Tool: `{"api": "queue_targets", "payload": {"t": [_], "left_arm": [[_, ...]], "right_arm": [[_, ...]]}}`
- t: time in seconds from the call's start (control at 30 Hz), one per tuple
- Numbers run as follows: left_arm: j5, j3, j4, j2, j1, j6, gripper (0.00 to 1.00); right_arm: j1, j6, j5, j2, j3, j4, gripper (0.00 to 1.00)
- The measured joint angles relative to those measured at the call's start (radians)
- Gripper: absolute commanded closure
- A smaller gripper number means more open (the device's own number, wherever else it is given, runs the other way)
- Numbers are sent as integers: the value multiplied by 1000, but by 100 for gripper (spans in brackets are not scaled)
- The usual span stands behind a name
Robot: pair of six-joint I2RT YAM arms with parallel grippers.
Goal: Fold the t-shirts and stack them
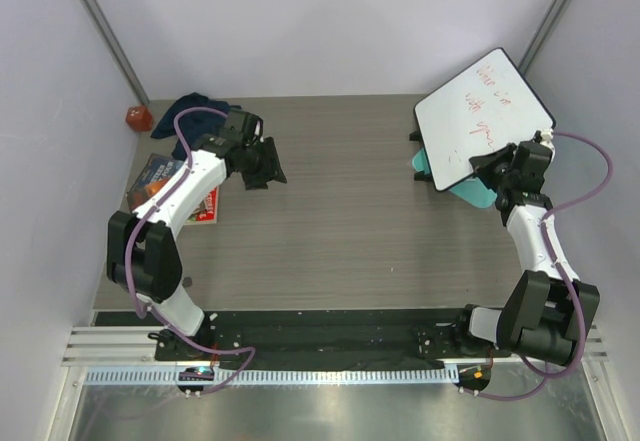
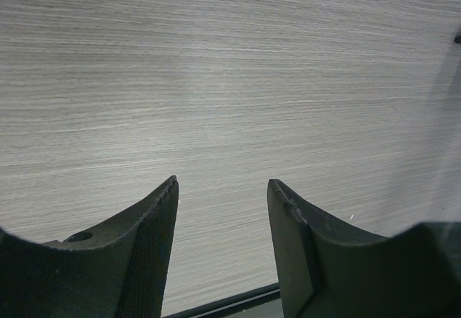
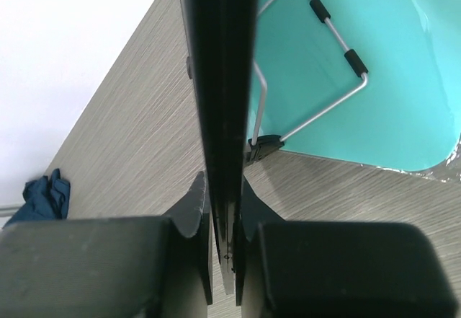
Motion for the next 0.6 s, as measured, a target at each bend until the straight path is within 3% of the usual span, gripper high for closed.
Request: {"api": "queue_targets", "payload": {"t": [0.27, 0.47, 0.6], "left_arm": [[8, 0, 0, -18, 0, 0, 46], [11, 0, 0, -23, 0, 0, 46], [15, 0, 0, -23, 0, 0, 47]], "right_arm": [[-3, 61, 8, 22, -1, -16, 99], [-6, 82, 26, 26, -1, -34, 60], [-18, 57, 100, 65, -29, -180, 59]]}}
